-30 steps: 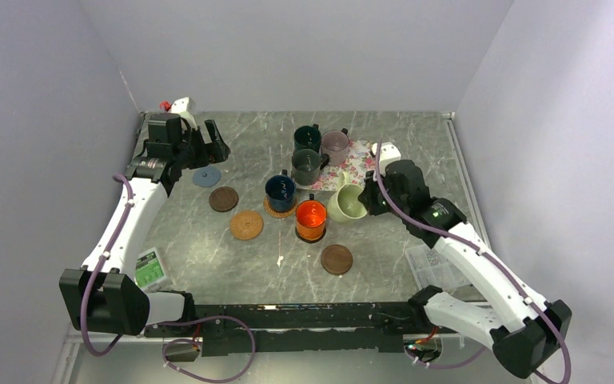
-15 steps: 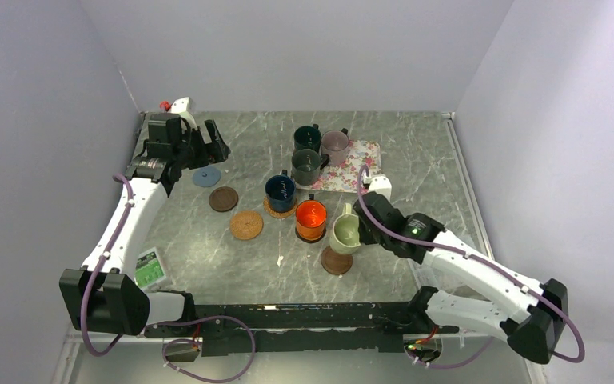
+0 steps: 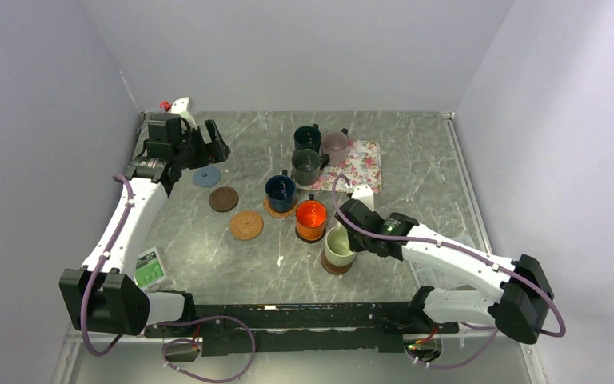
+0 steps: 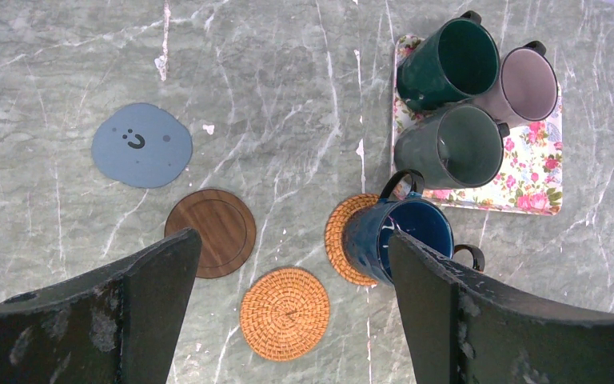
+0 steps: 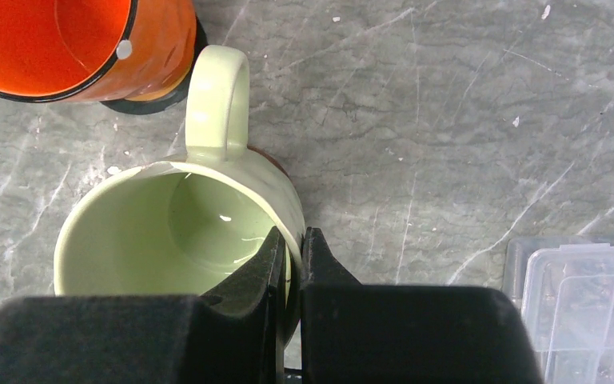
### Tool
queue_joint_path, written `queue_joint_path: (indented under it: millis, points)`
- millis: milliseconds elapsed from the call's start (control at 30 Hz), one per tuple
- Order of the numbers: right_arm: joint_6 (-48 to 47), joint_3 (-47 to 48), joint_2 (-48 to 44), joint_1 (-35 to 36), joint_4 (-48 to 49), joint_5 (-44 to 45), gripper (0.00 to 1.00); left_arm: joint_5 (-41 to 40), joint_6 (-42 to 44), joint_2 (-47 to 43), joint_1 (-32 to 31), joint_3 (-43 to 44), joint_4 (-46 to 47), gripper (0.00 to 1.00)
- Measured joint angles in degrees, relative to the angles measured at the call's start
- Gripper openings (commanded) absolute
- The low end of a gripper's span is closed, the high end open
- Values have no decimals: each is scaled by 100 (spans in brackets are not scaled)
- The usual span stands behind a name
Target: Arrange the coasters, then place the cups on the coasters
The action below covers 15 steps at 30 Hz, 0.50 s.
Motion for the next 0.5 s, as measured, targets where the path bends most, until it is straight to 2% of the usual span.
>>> queue_joint_path:
  millis: [500]
  points:
    - [-50,0,420,22,144,-116,0,2,0,0,0,0,0,94]
